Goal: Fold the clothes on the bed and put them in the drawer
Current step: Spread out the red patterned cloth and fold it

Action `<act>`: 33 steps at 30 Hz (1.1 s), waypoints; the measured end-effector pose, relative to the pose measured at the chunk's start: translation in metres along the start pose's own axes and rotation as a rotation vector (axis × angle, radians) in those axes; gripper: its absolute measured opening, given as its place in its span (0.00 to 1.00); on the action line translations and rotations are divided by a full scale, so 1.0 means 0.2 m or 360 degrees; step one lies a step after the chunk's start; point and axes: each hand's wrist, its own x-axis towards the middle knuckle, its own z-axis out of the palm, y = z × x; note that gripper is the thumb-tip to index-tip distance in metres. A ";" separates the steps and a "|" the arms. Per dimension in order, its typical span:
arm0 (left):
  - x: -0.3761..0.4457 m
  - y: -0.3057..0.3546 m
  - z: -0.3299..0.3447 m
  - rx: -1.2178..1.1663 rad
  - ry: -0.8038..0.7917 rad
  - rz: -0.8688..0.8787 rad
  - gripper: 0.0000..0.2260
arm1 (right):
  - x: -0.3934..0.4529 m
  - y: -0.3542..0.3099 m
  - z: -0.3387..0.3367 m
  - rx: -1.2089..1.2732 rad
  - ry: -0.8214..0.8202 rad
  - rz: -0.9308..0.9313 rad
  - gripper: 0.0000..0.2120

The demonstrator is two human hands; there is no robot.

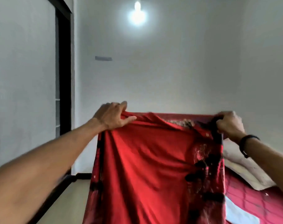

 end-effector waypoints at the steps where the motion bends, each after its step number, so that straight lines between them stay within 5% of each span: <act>1: 0.05 -0.02 -0.04 0.0020 0.0111 0.0041 0.26 | 0.05 0.00 -0.05 0.0210 0.0052 0.0016 0.18; 5: 0.02 -0.11 -0.12 -0.0047 0.0521 0.0020 0.17 | -0.11 -0.02 -0.13 0.1060 0.0130 -0.0054 0.14; 10: -0.73 -0.08 0.10 -0.0069 0.0381 0.0227 0.09 | -0.79 0.38 0.00 0.0416 -0.0029 -0.0514 0.18; 14: -1.66 0.03 0.48 -0.0024 -0.0387 0.0257 0.17 | -1.41 0.95 0.38 0.0039 -0.0593 -0.0325 0.21; 17: -2.29 0.11 0.69 -0.0155 -0.1190 -0.0168 0.27 | -1.78 1.33 0.68 -0.0222 -0.0971 -0.0173 0.22; 21: -2.61 0.25 0.79 -0.0251 -0.1946 -0.0527 0.25 | -1.99 1.56 0.85 -0.0566 -0.1521 0.0059 0.22; 22: -2.63 0.30 0.80 -0.0383 -0.1956 -0.0669 0.26 | -2.03 1.55 0.85 -0.0615 -0.1465 0.0034 0.20; 24: -2.62 0.43 0.78 -0.0587 -0.1535 -0.0882 0.21 | -2.09 1.46 0.82 -0.0655 -0.1171 -0.0099 0.11; 26: -2.61 0.63 0.71 -0.0840 -0.1392 -0.1054 0.21 | -2.12 1.32 0.78 -0.0660 -0.1033 -0.0246 0.21; 28: -2.66 0.83 0.65 -0.0929 -0.1537 -0.1057 0.32 | -2.19 1.24 0.79 -0.0777 -0.1383 -0.0199 0.34; 30: -2.72 0.93 0.66 -0.0827 -0.1472 -0.0815 0.37 | -2.28 1.23 0.85 -0.0840 -0.1757 -0.0210 0.36; 33: -2.73 0.87 0.69 -0.1054 -0.1366 -0.0839 0.40 | -2.36 1.28 0.95 -0.0701 -0.1672 -0.0367 0.34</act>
